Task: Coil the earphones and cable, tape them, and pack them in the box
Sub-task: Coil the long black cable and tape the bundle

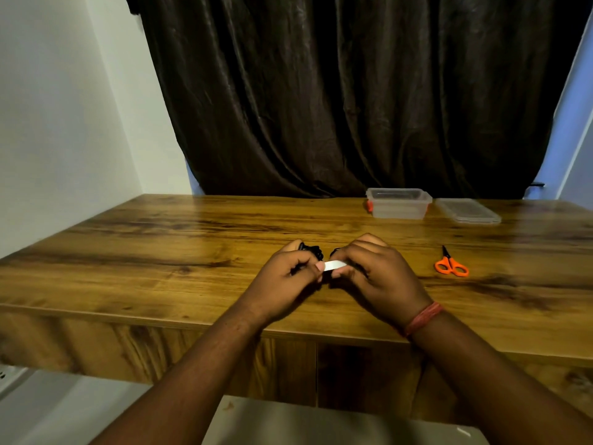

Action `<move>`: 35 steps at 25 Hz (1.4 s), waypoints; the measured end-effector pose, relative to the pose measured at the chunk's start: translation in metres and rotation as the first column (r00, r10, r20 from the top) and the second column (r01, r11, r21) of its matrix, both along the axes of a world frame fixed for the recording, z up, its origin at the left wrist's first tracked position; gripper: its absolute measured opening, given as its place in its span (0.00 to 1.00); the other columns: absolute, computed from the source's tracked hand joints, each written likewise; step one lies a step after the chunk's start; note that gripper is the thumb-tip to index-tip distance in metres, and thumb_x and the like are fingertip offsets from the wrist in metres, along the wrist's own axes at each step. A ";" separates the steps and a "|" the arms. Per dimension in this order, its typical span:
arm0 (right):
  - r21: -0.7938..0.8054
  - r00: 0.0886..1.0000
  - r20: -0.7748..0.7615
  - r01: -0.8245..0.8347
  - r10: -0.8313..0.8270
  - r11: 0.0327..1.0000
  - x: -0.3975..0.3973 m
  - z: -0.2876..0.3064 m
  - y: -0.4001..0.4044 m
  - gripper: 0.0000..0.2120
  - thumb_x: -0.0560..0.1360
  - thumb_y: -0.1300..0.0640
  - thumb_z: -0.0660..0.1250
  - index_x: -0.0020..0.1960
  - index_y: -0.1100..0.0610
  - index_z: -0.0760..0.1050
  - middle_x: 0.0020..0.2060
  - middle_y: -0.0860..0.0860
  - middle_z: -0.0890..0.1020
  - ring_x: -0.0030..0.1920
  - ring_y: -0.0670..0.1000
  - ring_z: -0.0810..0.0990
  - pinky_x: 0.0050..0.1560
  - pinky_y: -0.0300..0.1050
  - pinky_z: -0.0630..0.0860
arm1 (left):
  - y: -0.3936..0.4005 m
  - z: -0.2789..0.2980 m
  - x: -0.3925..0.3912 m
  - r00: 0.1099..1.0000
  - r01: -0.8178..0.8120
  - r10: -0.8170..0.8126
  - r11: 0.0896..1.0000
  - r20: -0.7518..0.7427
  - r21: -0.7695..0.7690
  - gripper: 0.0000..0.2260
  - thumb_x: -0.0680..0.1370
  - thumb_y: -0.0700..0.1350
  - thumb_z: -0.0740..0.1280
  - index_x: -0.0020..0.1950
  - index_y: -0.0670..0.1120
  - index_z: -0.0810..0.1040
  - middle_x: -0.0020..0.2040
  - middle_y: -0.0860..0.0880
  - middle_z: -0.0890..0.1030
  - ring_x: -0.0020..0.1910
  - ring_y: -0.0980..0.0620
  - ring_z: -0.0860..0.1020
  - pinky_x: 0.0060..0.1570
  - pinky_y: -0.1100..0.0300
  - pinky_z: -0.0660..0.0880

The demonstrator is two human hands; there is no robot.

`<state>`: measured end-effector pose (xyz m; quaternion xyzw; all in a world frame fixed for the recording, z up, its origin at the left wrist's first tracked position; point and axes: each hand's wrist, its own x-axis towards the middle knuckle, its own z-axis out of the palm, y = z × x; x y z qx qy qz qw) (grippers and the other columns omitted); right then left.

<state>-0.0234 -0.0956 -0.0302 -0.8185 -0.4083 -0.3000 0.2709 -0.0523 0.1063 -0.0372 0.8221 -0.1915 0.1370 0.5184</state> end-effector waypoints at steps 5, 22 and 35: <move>0.354 0.964 -0.258 0.030 0.067 0.935 0.001 0.004 -0.009 0.06 0.76 0.62 0.70 0.49 0.52 0.82 0.44 0.42 0.83 0.47 0.43 0.81 0.46 0.39 0.77 | 0.003 -0.001 0.001 0.992 0.070 -0.089 0.977 -0.086 -0.200 0.12 0.75 0.55 0.68 0.42 0.47 0.83 0.52 0.41 0.69 0.52 0.37 0.74 0.53 0.40 0.77; 0.125 0.988 -0.148 -0.018 0.036 0.992 -0.004 0.000 -0.003 0.03 0.77 0.54 0.68 0.49 0.51 0.80 0.43 0.41 0.79 0.46 0.42 0.77 0.44 0.39 0.73 | -0.007 0.007 -0.011 0.913 -0.347 0.279 0.914 0.297 0.209 0.10 0.78 0.57 0.65 0.56 0.55 0.75 0.51 0.57 0.69 0.46 0.59 0.73 0.38 0.61 0.72; -0.042 0.993 0.064 0.106 -0.103 0.993 -0.005 0.000 0.001 0.06 0.79 0.51 0.66 0.51 0.52 0.78 0.44 0.46 0.79 0.47 0.46 0.74 0.45 0.40 0.66 | -0.012 0.007 -0.014 0.847 -0.471 0.308 0.813 0.433 0.343 0.06 0.79 0.52 0.63 0.52 0.53 0.77 0.47 0.55 0.69 0.41 0.59 0.70 0.33 0.65 0.65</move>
